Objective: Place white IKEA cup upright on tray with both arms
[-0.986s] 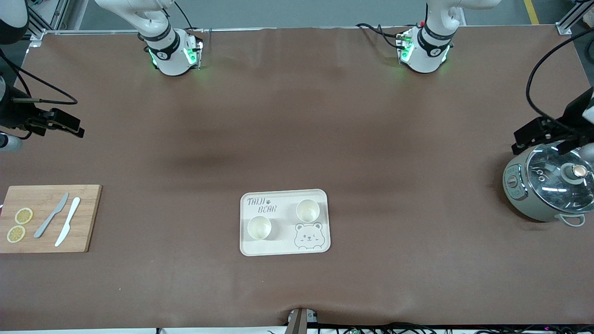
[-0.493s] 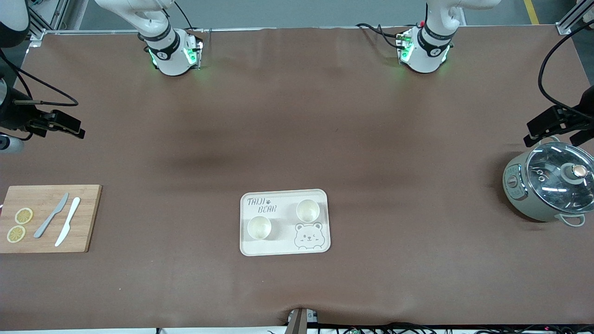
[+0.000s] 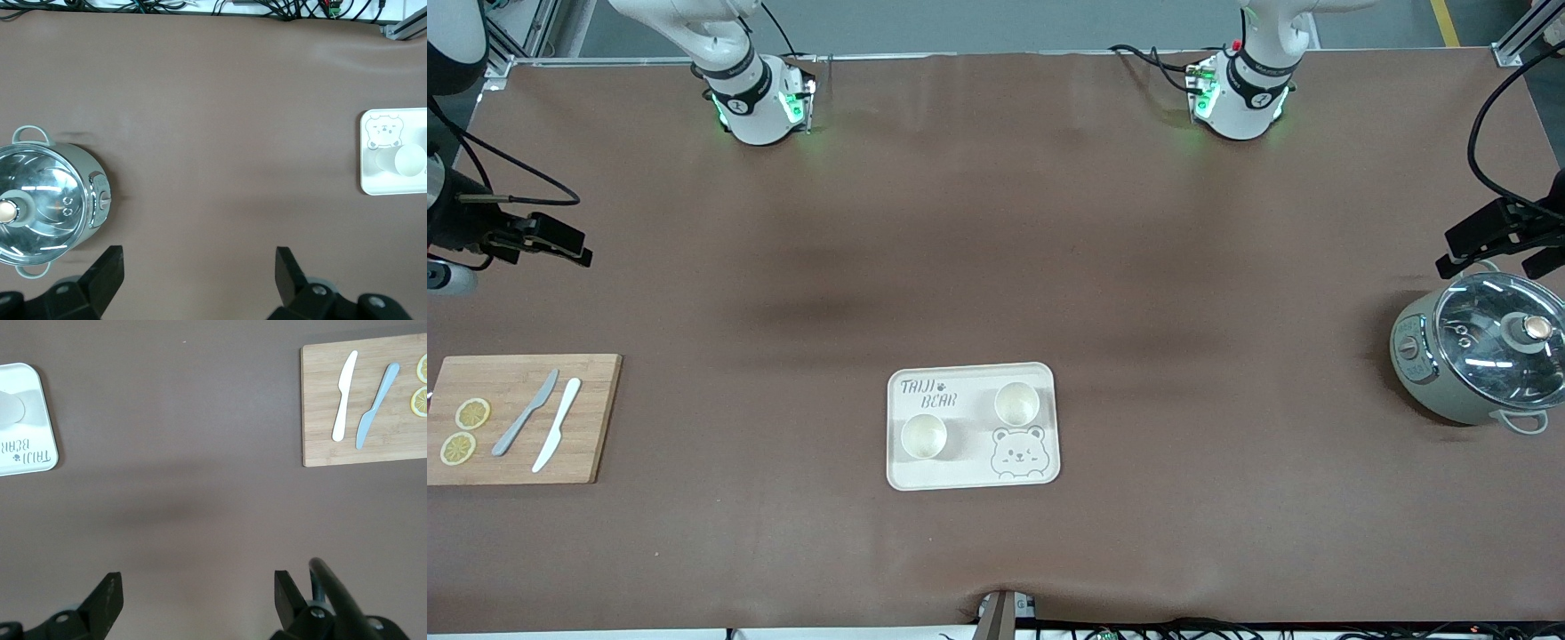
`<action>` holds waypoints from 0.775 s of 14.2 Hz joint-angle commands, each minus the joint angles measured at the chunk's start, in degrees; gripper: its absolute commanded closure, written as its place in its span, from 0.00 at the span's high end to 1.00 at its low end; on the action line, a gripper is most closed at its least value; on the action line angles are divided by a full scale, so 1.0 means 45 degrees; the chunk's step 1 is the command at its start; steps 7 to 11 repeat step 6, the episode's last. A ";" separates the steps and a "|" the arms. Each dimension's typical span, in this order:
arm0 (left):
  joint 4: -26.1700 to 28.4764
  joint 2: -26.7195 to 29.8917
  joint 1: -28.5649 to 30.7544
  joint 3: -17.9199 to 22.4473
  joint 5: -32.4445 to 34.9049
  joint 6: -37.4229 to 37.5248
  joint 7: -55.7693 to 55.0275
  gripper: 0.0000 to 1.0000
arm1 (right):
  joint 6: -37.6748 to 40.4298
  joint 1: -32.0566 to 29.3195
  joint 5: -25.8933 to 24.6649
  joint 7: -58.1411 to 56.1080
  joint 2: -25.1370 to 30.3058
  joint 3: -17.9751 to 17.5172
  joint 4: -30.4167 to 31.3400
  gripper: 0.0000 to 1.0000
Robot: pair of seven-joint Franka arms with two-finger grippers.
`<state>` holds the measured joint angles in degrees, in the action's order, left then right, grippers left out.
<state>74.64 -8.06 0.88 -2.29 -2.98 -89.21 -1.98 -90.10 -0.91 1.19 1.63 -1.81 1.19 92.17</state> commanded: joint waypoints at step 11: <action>0.0016 -0.0025 0.0313 -0.0916 0.0838 0.0119 -0.0303 1.00 | -0.0076 -0.0443 -0.0167 -0.0694 0.0168 -0.0207 0.0083 1.00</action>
